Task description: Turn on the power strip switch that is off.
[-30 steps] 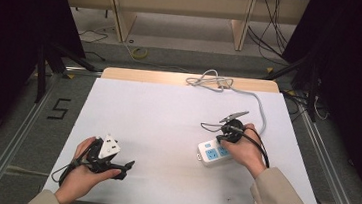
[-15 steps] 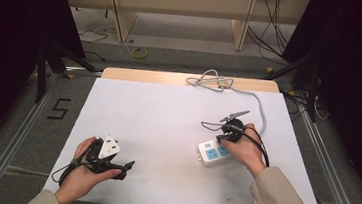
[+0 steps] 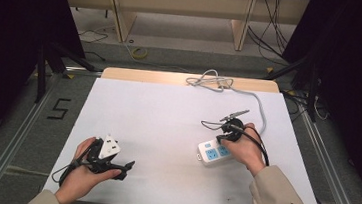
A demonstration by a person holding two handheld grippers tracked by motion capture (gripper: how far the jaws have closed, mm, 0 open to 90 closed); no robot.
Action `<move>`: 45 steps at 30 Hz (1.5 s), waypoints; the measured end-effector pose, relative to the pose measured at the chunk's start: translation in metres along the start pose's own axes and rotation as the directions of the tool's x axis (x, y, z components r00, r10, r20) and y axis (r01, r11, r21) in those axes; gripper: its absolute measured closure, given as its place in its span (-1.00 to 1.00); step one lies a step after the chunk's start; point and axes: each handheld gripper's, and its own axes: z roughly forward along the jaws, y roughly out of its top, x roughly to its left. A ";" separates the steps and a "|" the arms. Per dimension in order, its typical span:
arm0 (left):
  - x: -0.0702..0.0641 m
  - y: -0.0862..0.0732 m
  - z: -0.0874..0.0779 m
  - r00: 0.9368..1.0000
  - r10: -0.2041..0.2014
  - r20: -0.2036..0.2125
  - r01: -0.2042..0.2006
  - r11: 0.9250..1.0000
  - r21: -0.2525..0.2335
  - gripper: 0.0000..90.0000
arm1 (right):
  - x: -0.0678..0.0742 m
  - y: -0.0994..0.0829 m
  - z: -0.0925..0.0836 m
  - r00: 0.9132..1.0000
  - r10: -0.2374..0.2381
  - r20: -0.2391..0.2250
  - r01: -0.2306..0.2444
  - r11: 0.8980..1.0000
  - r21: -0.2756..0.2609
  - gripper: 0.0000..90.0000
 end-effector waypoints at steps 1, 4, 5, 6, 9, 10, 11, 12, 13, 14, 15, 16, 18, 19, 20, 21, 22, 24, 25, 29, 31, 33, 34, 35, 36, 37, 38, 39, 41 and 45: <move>0.000 0.000 0.000 1.000 0.000 0.000 0.000 1.000 0.000 -0.72 | 0.000 0.000 0.000 1.000 -0.001 0.001 0.001 1.000 0.001 1.00; 0.000 0.000 0.000 1.000 0.004 -0.001 -0.004 1.000 0.001 -0.72 | 0.001 0.000 0.000 1.000 -0.003 0.006 0.003 1.000 0.004 1.00; 0.000 0.000 0.000 1.000 0.000 -0.001 0.000 1.000 0.001 -0.72 | 0.001 0.000 0.001 1.000 -0.001 0.007 0.001 1.000 0.004 1.00; 0.000 0.000 0.000 1.000 0.004 0.000 -0.004 1.000 0.001 -0.72 | 0.001 0.000 0.001 1.000 0.001 0.008 -0.001 1.000 0.010 1.00; 0.000 0.000 0.000 1.000 0.004 0.000 -0.004 1.000 0.001 -0.72 | 0.001 0.000 0.000 1.000 0.008 0.005 -0.008 1.000 0.014 1.00; 0.000 0.000 0.000 1.000 0.004 0.000 -0.004 1.000 0.001 -0.72 | 0.001 0.000 0.000 1.000 0.004 0.008 -0.004 1.000 0.015 1.00; 0.000 0.000 0.001 1.000 0.005 0.000 -0.005 1.000 0.001 -0.72 | 0.001 0.000 0.000 1.000 0.002 0.010 -0.002 1.000 0.013 1.00; 0.000 0.000 0.001 1.000 0.004 0.000 -0.004 1.000 0.001 -0.72 | 0.002 0.000 0.000 1.000 -0.002 0.011 0.002 1.000 0.013 1.00; 0.000 0.000 0.001 1.000 0.004 -0.001 -0.004 1.000 0.001 -0.72 | 0.002 0.000 0.000 1.000 -0.005 0.013 0.005 1.000 0.013 1.00; 0.000 0.000 0.001 1.000 0.004 -0.001 -0.004 1.000 0.000 -0.71 | 0.002 0.000 0.000 1.000 -0.004 0.012 0.004 1.000 0.013 1.00; 0.000 0.000 0.001 1.000 0.004 0.001 -0.004 1.000 0.000 -0.71 | 0.002 0.000 0.000 1.000 -0.004 0.011 0.004 1.000 0.012 1.00; -0.001 0.000 0.001 1.000 0.005 0.000 -0.005 1.000 0.002 -0.71 | 0.002 0.000 0.000 1.000 -0.006 0.012 0.006 1.000 0.010 1.00; 0.000 0.000 0.001 1.000 0.004 0.000 -0.004 1.000 -0.001 -0.71 | 0.002 0.000 0.000 1.000 -0.009 0.014 0.008 1.000 0.008 1.00; 0.000 0.000 0.001 1.000 0.004 0.001 -0.004 1.000 0.000 -0.71 | 0.002 0.000 0.000 1.000 -0.011 0.016 0.011 1.000 0.009 1.00; 0.000 0.000 0.001 1.000 0.004 0.000 -0.004 1.000 -0.001 -0.71 | 0.002 0.000 0.000 1.000 -0.013 0.017 0.013 1.000 0.010 1.00; 0.000 0.000 0.001 1.000 0.004 0.001 -0.004 1.000 0.000 -0.71 | 0.003 0.000 0.000 1.000 -0.015 0.020 0.015 1.000 0.011 1.00; 0.000 0.000 0.001 1.000 0.004 0.000 -0.004 1.000 0.001 -0.71 | 0.003 0.000 0.000 1.000 -0.015 0.020 0.015 1.000 0.010 1.00; 0.000 0.000 0.000 1.000 0.004 0.001 -0.004 1.000 0.000 -0.71 | 0.003 0.000 0.000 1.000 -0.011 0.019 0.011 1.000 0.008 1.00; 0.000 0.000 0.000 1.000 0.004 0.001 -0.004 1.000 0.000 -0.71 | 0.003 -0.001 0.000 1.000 -0.010 0.020 0.010 1.000 0.007 1.00; 0.000 0.001 0.000 1.000 0.003 0.001 -0.003 1.000 -0.001 -0.71 | 0.004 0.000 0.000 1.000 -0.013 0.025 0.013 1.000 0.008 1.00; 0.000 0.000 0.000 1.000 0.003 0.001 -0.003 1.000 -0.001 -0.71 | 0.003 -0.001 0.000 1.000 -0.008 0.023 0.008 1.000 0.006 1.00; 0.000 0.000 0.000 1.000 0.002 0.001 -0.002 1.000 -0.001 -0.71 | 0.003 -0.001 0.000 1.000 -0.006 0.021 0.006 1.000 0.001 1.00; 0.000 0.000 0.000 1.000 0.002 0.001 -0.002 1.000 -0.001 -0.71 | 0.003 -0.001 0.000 1.000 -0.006 0.021 0.006 1.000 0.000 1.00; 0.000 0.000 0.000 1.000 0.003 0.001 -0.003 1.000 -0.001 -0.71 | 0.003 -0.001 0.000 1.000 -0.007 0.021 0.007 1.000 0.000 1.00; 0.000 0.000 0.000 1.000 0.002 0.002 -0.002 1.000 -0.001 -0.71 | 0.003 -0.001 0.000 1.000 -0.010 0.022 0.010 1.000 0.000 1.00; 0.000 0.000 0.000 1.000 0.002 0.001 -0.002 1.000 -0.001 -0.71 | 0.003 -0.001 0.000 1.000 -0.011 0.022 0.011 1.000 0.000 1.00; 0.000 0.000 0.000 1.000 0.002 0.002 -0.002 1.000 -0.002 -0.71 | 0.003 -0.001 0.000 1.000 -0.013 0.023 0.013 1.000 0.001 1.00; 0.000 0.000 0.000 1.000 0.002 0.001 -0.002 1.000 -0.002 -0.71 | 0.003 -0.001 0.000 1.000 -0.014 0.023 0.014 1.000 0.000 1.00; 0.000 0.000 0.000 1.000 0.002 0.001 -0.002 1.000 -0.001 -0.71 | 0.003 -0.002 0.000 1.000 -0.015 0.022 0.015 1.000 -0.001 1.00; 0.000 0.000 0.000 1.000 0.001 0.001 -0.001 1.000 -0.002 -0.71 | 0.003 -0.002 0.000 1.000 -0.013 0.019 0.013 1.000 -0.004 1.00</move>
